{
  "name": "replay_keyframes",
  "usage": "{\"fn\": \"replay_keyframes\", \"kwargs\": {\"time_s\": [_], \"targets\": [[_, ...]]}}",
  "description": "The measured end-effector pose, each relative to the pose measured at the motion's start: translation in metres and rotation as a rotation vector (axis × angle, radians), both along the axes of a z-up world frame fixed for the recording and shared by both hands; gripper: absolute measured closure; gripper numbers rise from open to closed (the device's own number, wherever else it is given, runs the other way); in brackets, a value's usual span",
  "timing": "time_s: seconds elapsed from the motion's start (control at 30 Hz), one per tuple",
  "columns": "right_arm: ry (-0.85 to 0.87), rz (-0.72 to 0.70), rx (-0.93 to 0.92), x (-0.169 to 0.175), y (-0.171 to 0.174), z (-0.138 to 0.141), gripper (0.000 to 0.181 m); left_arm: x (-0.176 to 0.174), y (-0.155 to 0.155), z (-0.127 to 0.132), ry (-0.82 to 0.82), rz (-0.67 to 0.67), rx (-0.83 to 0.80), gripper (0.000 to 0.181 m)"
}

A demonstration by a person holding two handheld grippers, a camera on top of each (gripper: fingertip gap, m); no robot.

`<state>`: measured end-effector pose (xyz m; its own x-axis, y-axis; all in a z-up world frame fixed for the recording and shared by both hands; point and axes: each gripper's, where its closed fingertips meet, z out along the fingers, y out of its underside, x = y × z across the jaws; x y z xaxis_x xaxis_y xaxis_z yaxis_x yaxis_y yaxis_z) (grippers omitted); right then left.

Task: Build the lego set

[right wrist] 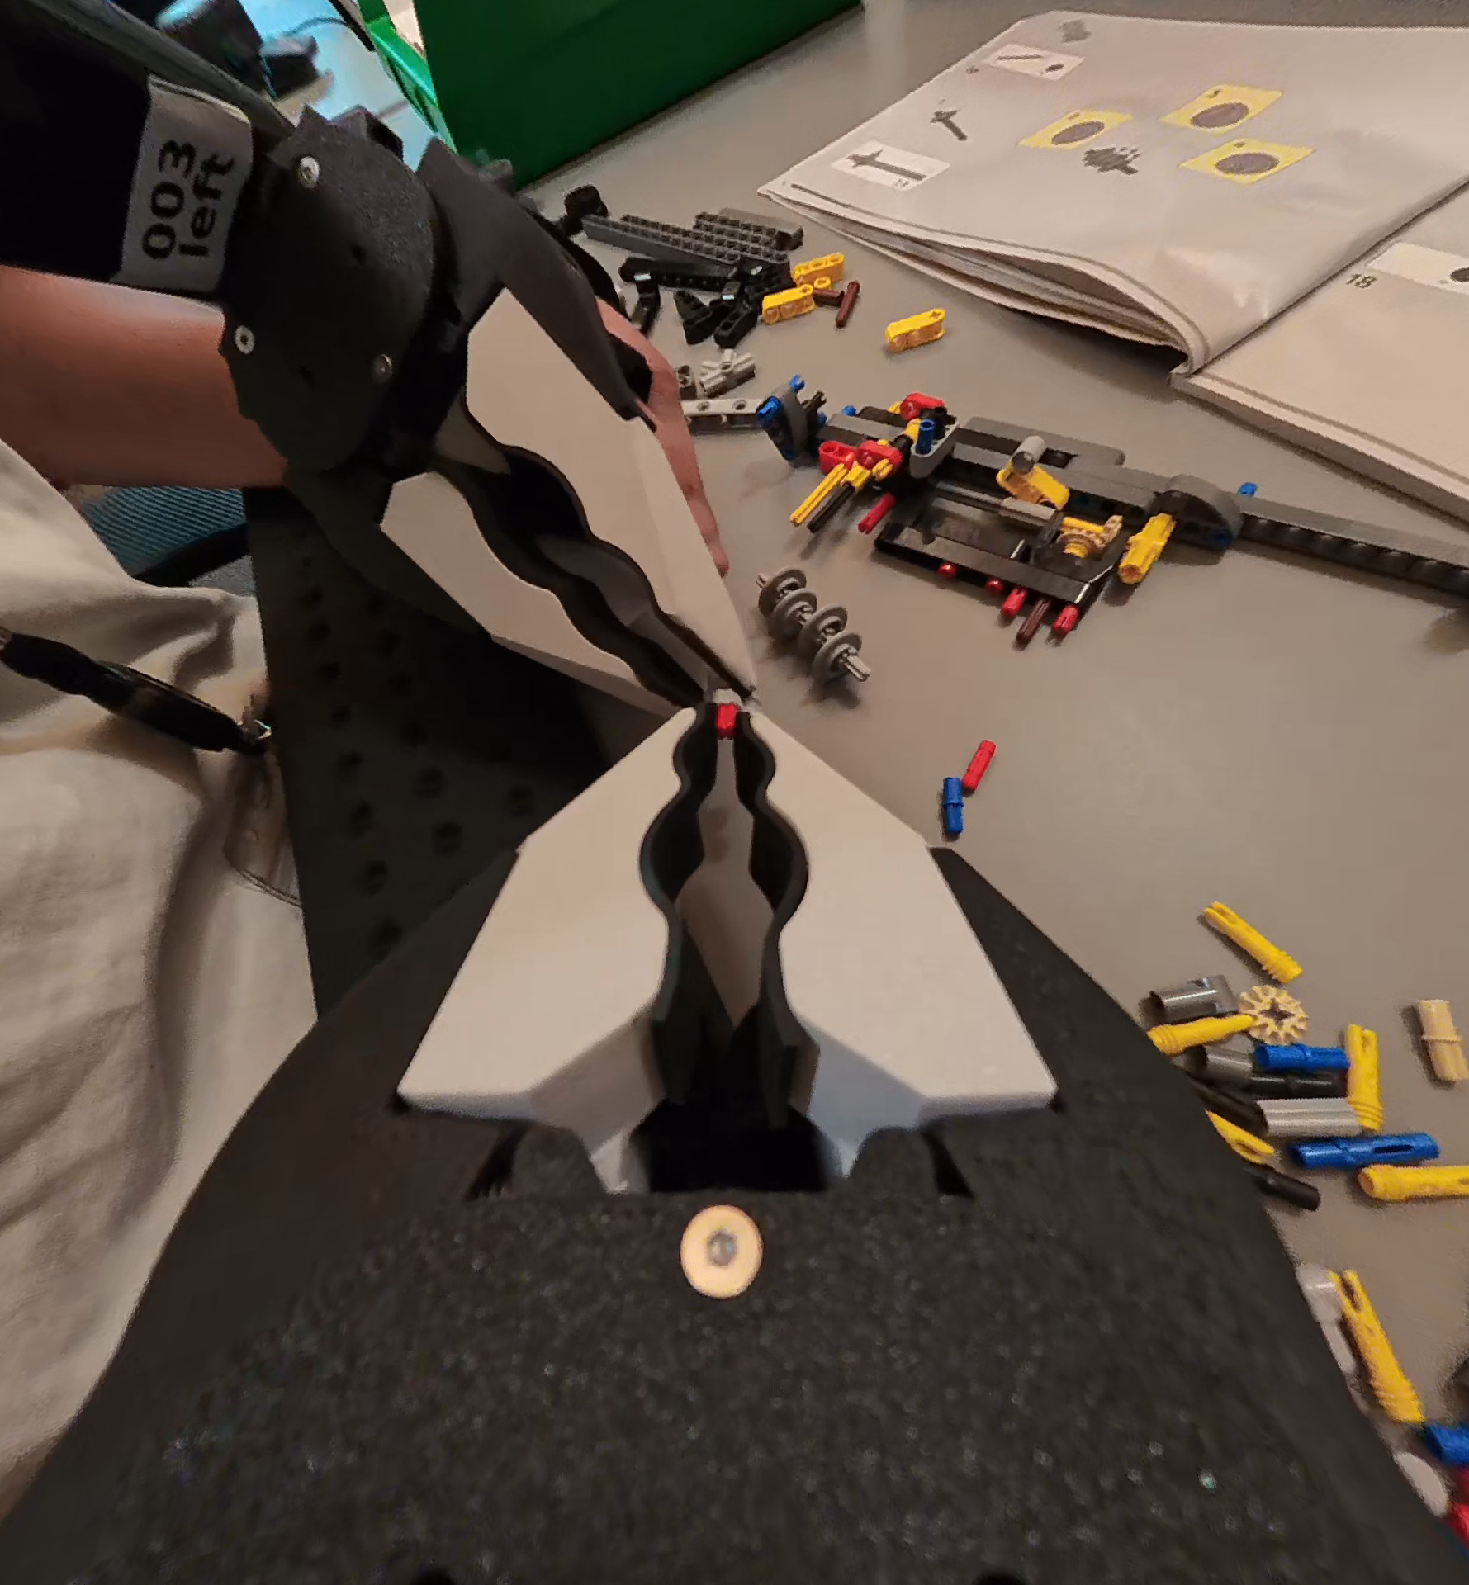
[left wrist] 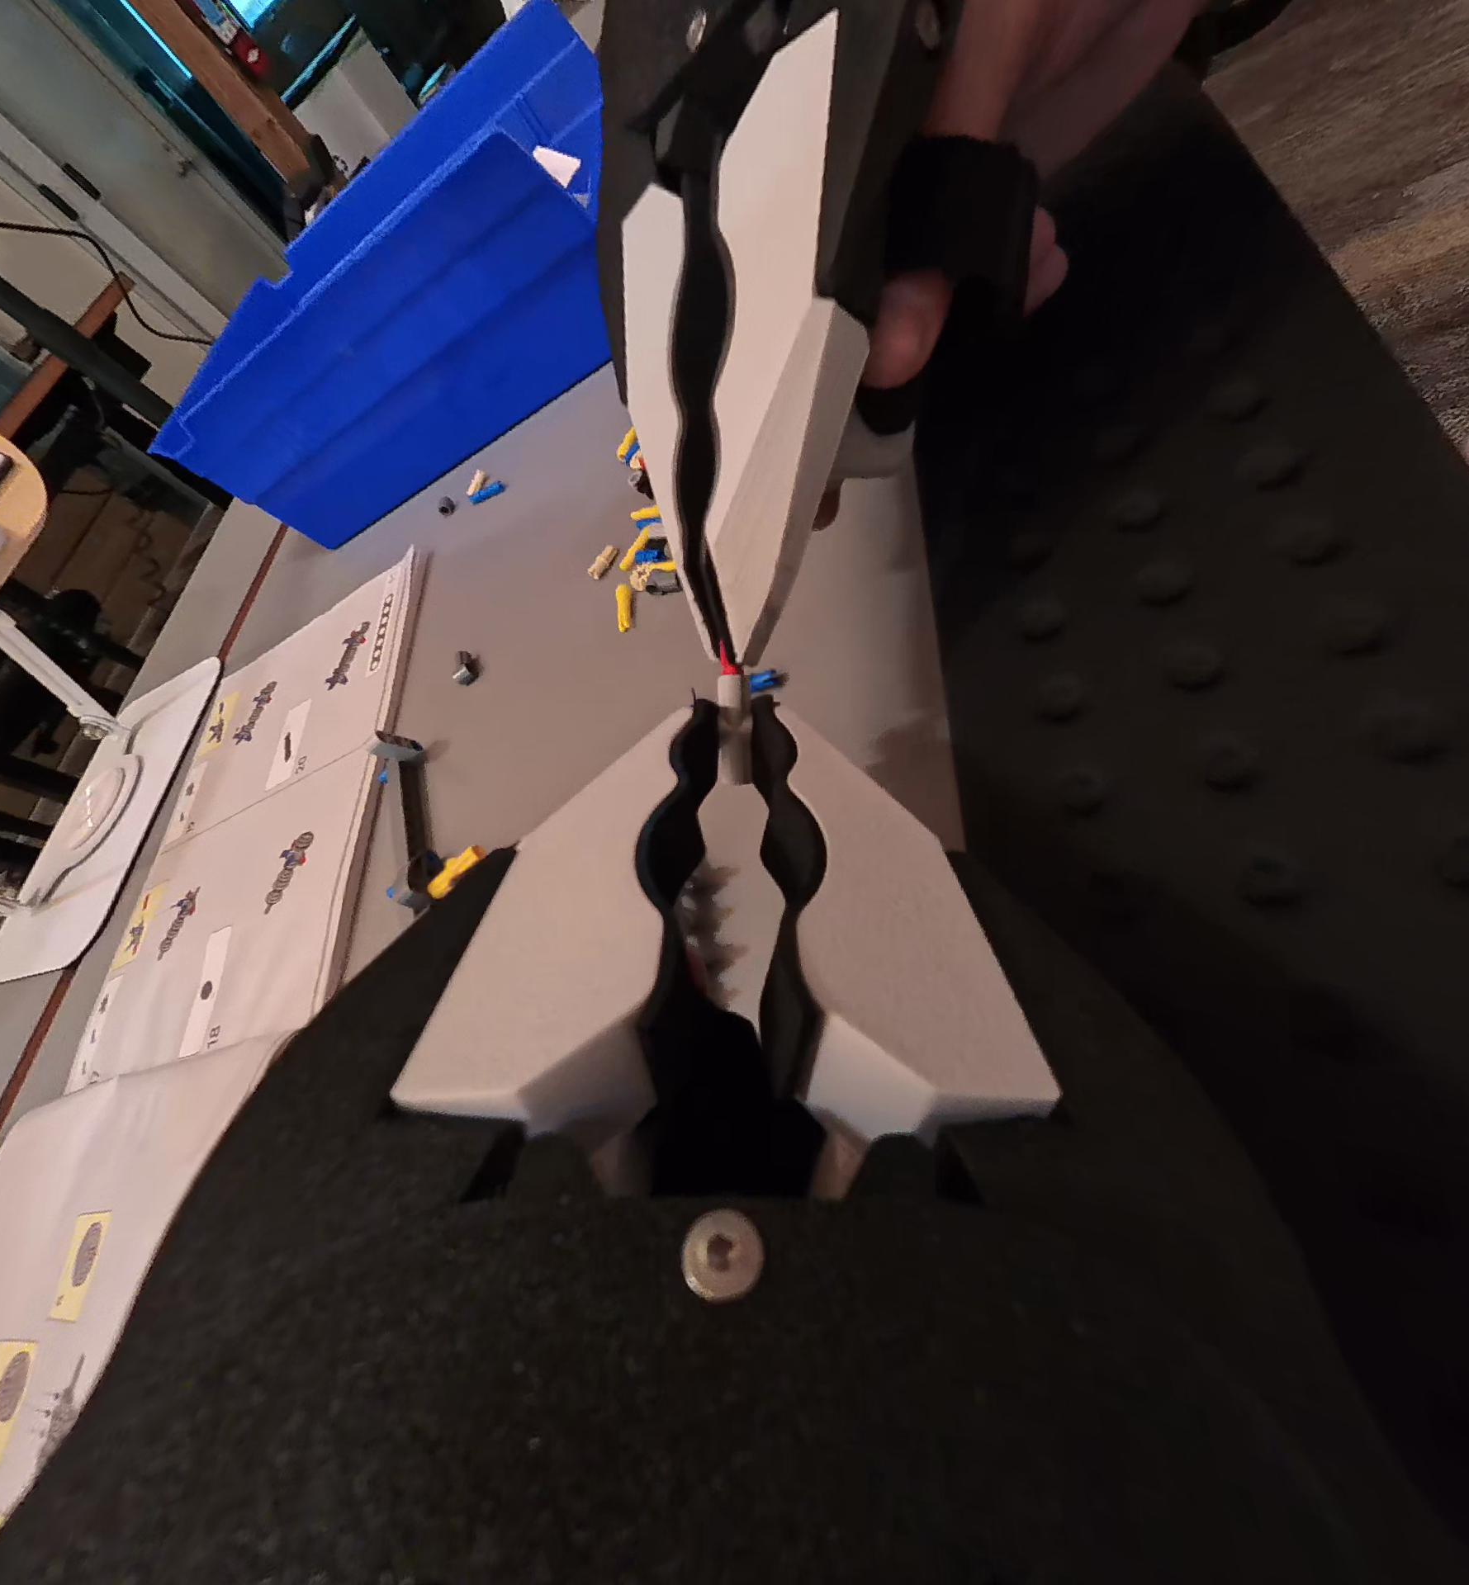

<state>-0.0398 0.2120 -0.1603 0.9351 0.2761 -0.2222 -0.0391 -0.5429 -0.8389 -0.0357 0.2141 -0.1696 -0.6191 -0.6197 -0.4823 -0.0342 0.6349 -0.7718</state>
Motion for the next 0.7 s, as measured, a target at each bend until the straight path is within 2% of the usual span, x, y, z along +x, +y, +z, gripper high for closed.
{"fn": "replay_keyframes", "kwargs": {"time_s": [0.17,0.37,0.7], "targets": [[0.021,-0.015,-0.006,0.0014,0.0021,-0.0008,0.178,0.0015,0.0015,0.0006,0.006,0.016,-0.008,0.175],[0.201,-0.051,-0.024,0.0041,-0.0007,0.0036,0.176,0.0041,0.0038,0.0020,-0.010,0.038,-0.007,0.175],[0.208,-0.053,-0.025,0.0030,-0.0005,0.0037,0.178,0.0027,0.0007,0.0007,-0.012,0.034,0.013,0.175]]}}
